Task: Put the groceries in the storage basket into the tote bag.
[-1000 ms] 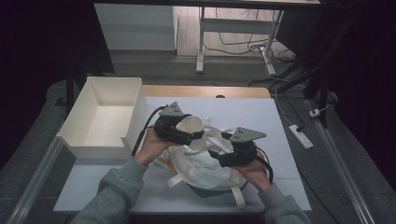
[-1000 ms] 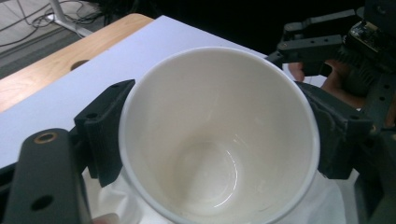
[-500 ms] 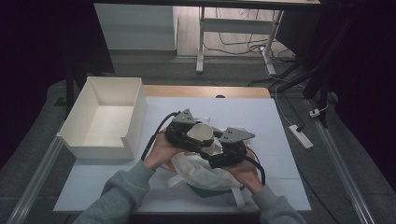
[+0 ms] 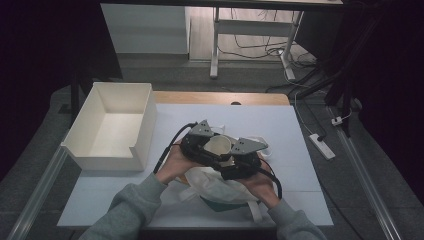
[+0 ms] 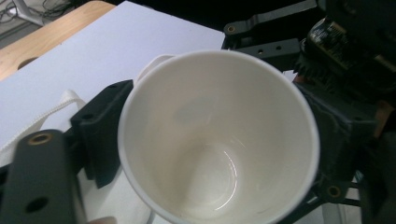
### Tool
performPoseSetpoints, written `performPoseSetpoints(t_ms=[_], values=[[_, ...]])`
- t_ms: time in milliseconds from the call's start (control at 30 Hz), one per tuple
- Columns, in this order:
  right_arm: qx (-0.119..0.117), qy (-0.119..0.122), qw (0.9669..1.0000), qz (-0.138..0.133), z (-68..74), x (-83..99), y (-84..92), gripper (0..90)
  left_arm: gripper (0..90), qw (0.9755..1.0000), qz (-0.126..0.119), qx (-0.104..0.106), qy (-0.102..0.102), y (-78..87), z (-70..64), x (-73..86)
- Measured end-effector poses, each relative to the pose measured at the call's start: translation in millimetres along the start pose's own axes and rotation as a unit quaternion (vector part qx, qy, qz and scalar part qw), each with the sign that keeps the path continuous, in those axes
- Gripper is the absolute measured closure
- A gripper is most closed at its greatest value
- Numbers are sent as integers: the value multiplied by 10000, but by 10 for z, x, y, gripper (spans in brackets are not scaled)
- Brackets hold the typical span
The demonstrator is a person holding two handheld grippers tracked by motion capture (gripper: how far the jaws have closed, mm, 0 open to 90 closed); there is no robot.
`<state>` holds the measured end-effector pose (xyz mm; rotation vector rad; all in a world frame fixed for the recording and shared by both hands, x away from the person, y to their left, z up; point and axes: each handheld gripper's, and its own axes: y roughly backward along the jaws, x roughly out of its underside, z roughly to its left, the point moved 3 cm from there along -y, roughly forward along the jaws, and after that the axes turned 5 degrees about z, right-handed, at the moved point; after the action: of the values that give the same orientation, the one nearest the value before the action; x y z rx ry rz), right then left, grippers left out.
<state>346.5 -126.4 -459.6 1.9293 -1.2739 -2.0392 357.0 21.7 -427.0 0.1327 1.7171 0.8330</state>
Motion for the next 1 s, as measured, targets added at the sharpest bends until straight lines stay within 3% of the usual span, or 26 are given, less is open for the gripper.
performPoseSetpoints(t_ms=[300, 467, 600, 700, 867, 1000], values=[[291, -168, 9994, 78, -166, 84, -11, 228, 135, 9994, -284, -168, 105, 265, 102, 3], [364, -307, 9988, 98, -252, 127, -45, 228, 140, 9985, -210, -423, 294, 382, 246, 85], [152, -496, 9985, 189, -252, 177, -144, 228, 149, 9964, -22, -674, 512, 407, 367, 207], [69, -412, 9984, 373, -202, 206, -262, 228, 156, 9948, 90, -734, 694, 412, 437, 309], [32, -401, 9976, 568, -195, 270, -413, 229, 162, 9933, 75, -702, 911, 485, 463, 423], [180, -177, 9966, 789, -215, 346, -503, 229, 162, 9924, 111, -717, 993, 521, 441, 499]])
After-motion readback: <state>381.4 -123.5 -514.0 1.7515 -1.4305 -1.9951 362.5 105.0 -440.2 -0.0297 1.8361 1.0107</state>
